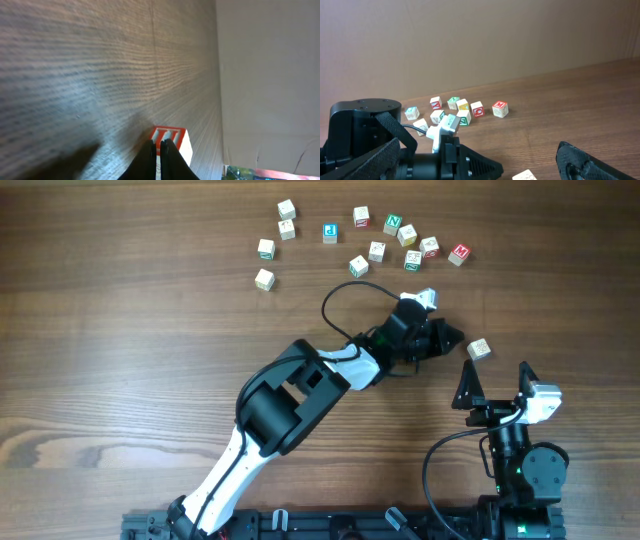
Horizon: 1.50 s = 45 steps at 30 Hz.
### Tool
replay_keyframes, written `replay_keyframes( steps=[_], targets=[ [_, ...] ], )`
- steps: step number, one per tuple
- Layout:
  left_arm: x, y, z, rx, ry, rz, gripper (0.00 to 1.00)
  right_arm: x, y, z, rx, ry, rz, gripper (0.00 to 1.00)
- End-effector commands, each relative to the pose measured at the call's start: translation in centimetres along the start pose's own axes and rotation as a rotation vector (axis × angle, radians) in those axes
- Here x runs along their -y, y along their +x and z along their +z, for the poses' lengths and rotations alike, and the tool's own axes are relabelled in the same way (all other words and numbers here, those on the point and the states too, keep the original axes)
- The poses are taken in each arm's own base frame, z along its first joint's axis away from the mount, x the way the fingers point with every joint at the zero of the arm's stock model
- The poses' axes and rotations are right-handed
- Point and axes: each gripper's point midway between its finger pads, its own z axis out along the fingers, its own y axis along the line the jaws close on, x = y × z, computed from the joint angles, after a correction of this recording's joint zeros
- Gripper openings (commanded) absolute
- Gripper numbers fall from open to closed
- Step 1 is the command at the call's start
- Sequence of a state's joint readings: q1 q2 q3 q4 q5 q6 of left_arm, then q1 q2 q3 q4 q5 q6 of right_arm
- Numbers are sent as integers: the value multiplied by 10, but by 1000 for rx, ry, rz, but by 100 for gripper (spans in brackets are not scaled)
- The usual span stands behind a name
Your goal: Form a circle
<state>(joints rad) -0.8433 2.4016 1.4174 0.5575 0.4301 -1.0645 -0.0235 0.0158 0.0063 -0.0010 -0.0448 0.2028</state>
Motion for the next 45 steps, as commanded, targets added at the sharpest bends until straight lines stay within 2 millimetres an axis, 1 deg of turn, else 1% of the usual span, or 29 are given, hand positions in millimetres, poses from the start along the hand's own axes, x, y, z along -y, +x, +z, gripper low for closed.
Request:
replay_keyframes(
  steps=[1, 4, 8, 14, 17, 21, 26, 29, 33, 36, 38, 41, 43, 45],
  targets=[
    [-4, 19, 8, -24, -14, -24, 9, 0, -1, 0, 5, -4, -18, 100],
    [-3, 23, 10, -18, -20, -46, 8, 0, -1, 0, 5, -4, -18, 100],
    [-6, 16, 10, 19, -36, -61, 7, 0, -1, 0, 5, -4, -17, 100],
    [-7, 16, 11, 25, -27, -58, 6, 0, -1, 0, 5, -4, -17, 100],
    [-14, 18, 13, 21, -38, -126, 4, 0, -1, 0, 5, -4, -17, 100],
    [-13, 22, 14, 20, -41, -152, 4, 0, -1, 0, 5, -4, -17, 100],
    [-17, 23, 17, 61, -64, -262, 4, 0, -1, 0, 5, -4, -17, 100],
    [-15, 28, 19, 55, -63, -311, 4, 0, -1, 0, 5, -4, -17, 100],
    [-10, 40, 23, 40, -56, -386, 4, 0, -1, 0, 5, -4, -17, 100],
    [-9, 41, 24, 50, -57, -407, 4, 0, -1, 0, 5, -4, -17, 100],
    [-4, 40, 24, 55, -36, -431, 4, 0, -1, 0, 5, -4, -17, 100],
    [9, 29, 23, 89, 22, -401, 4, 0, -1, 0, 5, -4, -17, 100],
    [5, 20, 21, 118, 18, -375, 4, 0, -1, 0, 5, -4, -17, 100],
    [0, 6, 16, 132, 15, -344, 4, 0, -1, 0, 5, -4, -17, 100]
  ],
)
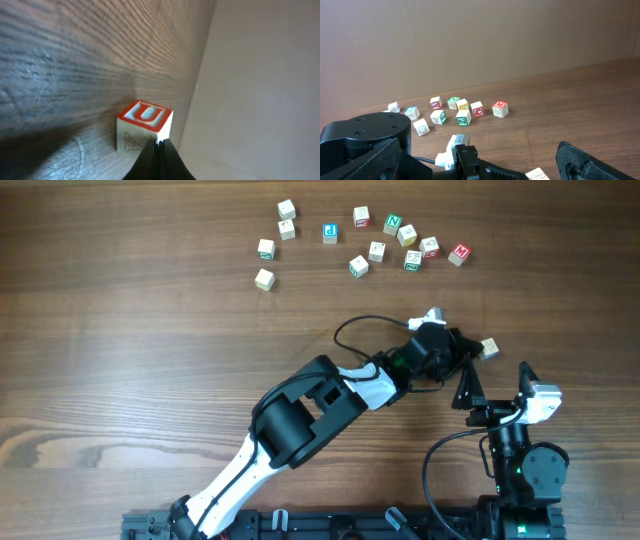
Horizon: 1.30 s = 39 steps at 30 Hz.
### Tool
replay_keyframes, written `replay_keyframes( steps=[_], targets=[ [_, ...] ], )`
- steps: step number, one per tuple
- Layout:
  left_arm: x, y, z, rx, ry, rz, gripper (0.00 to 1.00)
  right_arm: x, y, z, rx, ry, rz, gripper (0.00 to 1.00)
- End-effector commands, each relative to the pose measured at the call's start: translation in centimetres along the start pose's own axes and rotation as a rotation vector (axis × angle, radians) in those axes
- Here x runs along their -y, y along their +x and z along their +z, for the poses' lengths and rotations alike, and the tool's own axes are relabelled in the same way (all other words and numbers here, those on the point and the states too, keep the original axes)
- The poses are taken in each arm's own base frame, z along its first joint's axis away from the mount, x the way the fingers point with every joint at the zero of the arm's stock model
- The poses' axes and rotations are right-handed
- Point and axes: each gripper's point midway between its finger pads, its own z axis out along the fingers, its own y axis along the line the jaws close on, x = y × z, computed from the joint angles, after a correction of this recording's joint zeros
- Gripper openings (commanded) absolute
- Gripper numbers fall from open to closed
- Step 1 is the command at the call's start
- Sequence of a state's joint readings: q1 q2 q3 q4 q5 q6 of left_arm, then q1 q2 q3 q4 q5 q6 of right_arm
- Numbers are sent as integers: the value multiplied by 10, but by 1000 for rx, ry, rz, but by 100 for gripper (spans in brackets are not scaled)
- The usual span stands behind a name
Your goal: Form a circle
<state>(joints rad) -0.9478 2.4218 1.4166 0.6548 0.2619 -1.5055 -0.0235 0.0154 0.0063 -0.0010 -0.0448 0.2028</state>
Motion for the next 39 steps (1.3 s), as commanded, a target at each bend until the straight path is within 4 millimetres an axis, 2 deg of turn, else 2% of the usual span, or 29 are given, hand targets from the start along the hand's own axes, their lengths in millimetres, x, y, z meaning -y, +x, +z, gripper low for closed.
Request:
replay_keyframes(
  steps=[1, 5, 7, 9, 10, 11, 13, 14, 15, 16, 18, 20, 22, 24, 25, 26, 29, 32, 36, 39],
  targets=[
    [-11, -32, -5, 47, -10, 43, 4, 0, -1, 0, 4, -4, -17, 100],
    [5, -47, -17, -51, 60, 72, 4, 0, -1, 0, 4, -4, -17, 100],
    [29, -49, -29, -134, 167, 167, 4, 0, -1, 0, 4, -4, -17, 100],
    [45, -56, -38, -147, 233, 220, 4, 0, -1, 0, 4, -4, -18, 100],
    [53, -65, -45, -140, 265, 252, 4, 0, -1, 0, 4, -4, -17, 100],
    [61, -82, -54, -106, 297, 301, 4, 0, -1, 0, 4, -4, -17, 100],
    [67, -109, -66, -50, 312, 352, 8, 0, -1, 0, 4, -4, -17, 100],
    [70, -124, -73, -21, 317, 392, 13, 0, -1, 0, 4, -4, -17, 100],
    [74, -138, -80, 1, 325, 438, 23, 0, -1, 0, 4, -4, -17, 100],
    [79, -151, -87, 19, 337, 479, 44, 0, -1, 0, 4, -4, -17, 100],
    [89, -175, -97, 48, 337, 509, 77, 0, -1, 0, 4, -4, -17, 100],
    [106, -199, -105, 68, 325, 572, 100, 0, -1, 0, 4, -4, -17, 100],
    [125, -217, -107, 90, 292, 654, 100, 0, -1, 0, 4, -4, -17, 100],
    [135, -231, -106, 120, 221, 727, 100, 0, -1, 0, 4, -4, -17, 100],
    [134, -246, -104, 164, 126, 762, 99, 0, -1, 0, 4, -4, -17, 100],
    [127, -269, -108, 246, -51, 830, 100, 0, -1, 0, 4, -4, -17, 100],
    [110, -300, -121, 375, -355, 1000, 100, 0, -1, 0, 4, -4, -17, 100],
    [107, -297, -118, 364, -406, 1123, 100, 0, -1, 0, 4, -4, -17, 100],
    [95, -296, -110, 346, -420, 1130, 100, 0, -1, 0, 4, -4, -17, 100],
    [68, -299, -101, 316, -450, 1112, 100, 0, -1, 0, 4, -4, -17, 100]
  ],
)
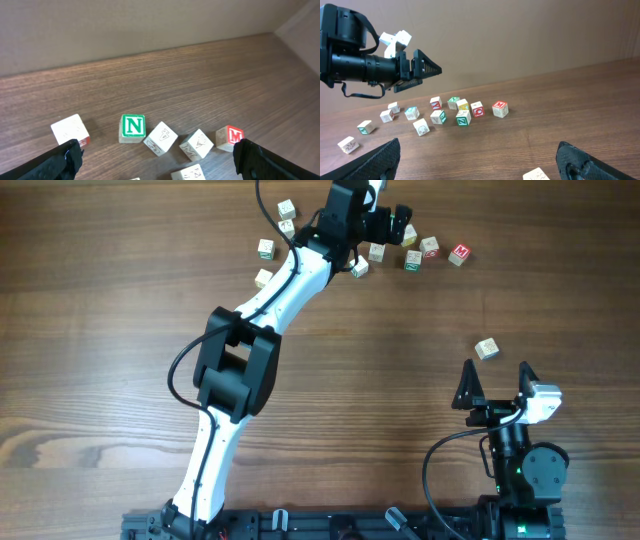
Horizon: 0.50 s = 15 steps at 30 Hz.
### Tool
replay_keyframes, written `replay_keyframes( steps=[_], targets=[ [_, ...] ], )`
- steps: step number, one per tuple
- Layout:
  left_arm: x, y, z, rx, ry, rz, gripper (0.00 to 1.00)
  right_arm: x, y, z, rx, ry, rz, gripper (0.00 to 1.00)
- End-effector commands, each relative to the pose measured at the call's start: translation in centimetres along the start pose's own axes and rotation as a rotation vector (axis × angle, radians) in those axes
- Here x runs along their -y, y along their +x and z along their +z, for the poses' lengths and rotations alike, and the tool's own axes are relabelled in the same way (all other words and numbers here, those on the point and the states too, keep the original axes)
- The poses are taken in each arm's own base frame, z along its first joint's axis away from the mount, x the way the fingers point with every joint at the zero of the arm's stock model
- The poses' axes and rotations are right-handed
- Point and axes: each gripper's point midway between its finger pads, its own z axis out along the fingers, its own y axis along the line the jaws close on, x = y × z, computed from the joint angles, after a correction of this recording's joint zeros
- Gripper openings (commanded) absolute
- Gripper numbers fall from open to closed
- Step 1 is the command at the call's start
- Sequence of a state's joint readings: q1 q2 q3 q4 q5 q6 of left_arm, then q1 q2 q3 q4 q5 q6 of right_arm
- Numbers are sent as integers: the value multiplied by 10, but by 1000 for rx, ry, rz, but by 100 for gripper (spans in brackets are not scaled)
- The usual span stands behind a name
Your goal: Form a circle
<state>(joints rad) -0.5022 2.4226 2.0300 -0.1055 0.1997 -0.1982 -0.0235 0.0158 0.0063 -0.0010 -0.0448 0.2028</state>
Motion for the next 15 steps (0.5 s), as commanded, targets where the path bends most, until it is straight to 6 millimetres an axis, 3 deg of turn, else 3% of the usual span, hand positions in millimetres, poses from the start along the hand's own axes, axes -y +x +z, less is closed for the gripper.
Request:
replay_keyframes(
  steps=[1, 2, 5, 11, 12, 15],
  targets=[
    [-21, 33, 23, -48, -50, 54, 99, 0, -1, 0, 5, -4, -17, 100],
    [-26, 49, 31, -75, -55, 49, 95, 0, -1, 0, 5, -4, -17, 100],
    [-32, 67, 39, -105, -62, 44, 86, 0, -1, 0, 5, -4, -17, 100],
    [-32, 71, 42, -109, -61, 45, 80, 0, -1, 0, 5, -4, -17, 100],
    [-32, 72, 42, -113, -61, 44, 76, 0, -1, 0, 5, -4, -17, 100],
    [-31, 77, 41, -131, -63, 43, 45, 0, -1, 0, 5, -4, -17, 100]
  ],
)
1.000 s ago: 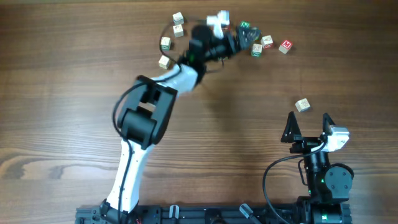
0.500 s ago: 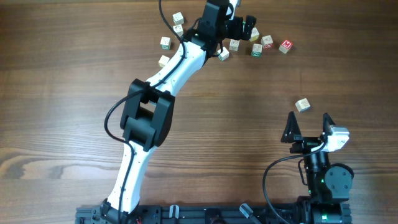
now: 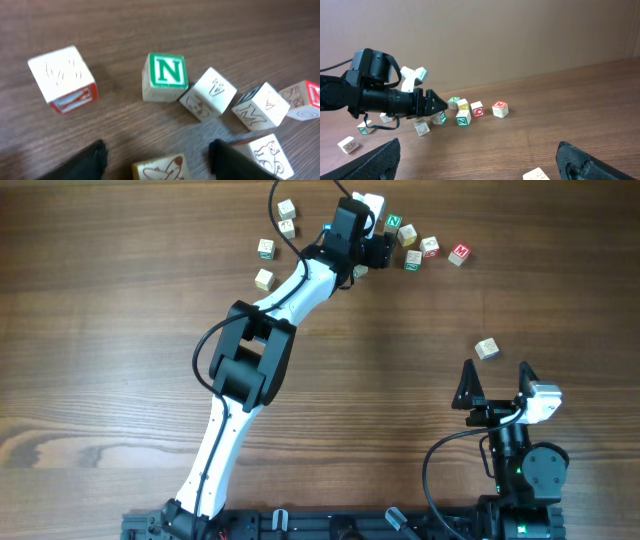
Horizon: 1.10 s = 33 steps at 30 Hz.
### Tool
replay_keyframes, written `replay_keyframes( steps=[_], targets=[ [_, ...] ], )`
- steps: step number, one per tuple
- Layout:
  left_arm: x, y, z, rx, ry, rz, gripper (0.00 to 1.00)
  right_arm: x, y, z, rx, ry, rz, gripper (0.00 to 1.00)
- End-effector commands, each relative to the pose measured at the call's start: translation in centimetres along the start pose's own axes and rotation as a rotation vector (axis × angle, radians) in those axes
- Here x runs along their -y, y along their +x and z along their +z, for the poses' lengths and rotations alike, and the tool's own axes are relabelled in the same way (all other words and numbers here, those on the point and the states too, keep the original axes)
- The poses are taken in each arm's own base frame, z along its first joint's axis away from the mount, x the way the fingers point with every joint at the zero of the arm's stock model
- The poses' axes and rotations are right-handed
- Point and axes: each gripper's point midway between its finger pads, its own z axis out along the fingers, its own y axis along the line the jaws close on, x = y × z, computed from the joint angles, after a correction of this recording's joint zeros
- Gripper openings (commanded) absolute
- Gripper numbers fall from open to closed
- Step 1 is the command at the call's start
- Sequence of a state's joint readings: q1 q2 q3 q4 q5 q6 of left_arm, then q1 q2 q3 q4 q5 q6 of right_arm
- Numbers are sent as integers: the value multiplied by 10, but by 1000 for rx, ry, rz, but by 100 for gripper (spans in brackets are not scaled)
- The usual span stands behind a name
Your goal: Form a circle
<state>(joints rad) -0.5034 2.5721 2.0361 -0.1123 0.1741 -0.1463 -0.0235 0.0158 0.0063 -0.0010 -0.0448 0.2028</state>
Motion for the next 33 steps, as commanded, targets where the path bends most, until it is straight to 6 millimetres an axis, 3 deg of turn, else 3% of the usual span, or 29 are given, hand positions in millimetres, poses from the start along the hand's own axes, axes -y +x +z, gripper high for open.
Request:
replay_keyframes(
  steps=[1, 6, 8, 9, 12, 14, 15, 19, 23, 28, 33],
  targets=[
    [4, -5, -2, 7, -5, 18, 40, 0, -1, 0, 5, -4, -17, 100],
    [3, -4, -2, 3, -7, 44, 38, 0, -1, 0, 5, -4, -17, 100],
    [3, -2, -2, -4, -7, 46, 70, 0, -1, 0, 5, -4, -17, 100],
    [4, -2, -2, -4, -6, 46, 79, 0, -1, 0, 5, -4, -17, 100],
    [6, 0, -1, -12, -5, 47, 80, 0, -1, 0, 5, -4, -17, 100],
    [7, 6, -1, -35, -7, 47, 75, 0, -1, 0, 5, -4, -17, 100],
    [6, 16, -1, -72, -11, 93, 61, 0, -1, 0, 5, -4, -17, 100],
    [6, 24, -2, -107, -13, 142, 57, 0, -1, 0, 5, -4, -18, 100],
    [5, 20, -2, -91, -13, 193, 48, 0, -1, 0, 5, -4, -17, 100],
    [-2, -11, -9, 4, -86, 227, 36, 0, -1, 0, 5, -4, -17, 100],
    [8, -50, -32, 85, -79, 234, 30, 0, -1, 0, 5, -4, -17, 100]
  ],
)
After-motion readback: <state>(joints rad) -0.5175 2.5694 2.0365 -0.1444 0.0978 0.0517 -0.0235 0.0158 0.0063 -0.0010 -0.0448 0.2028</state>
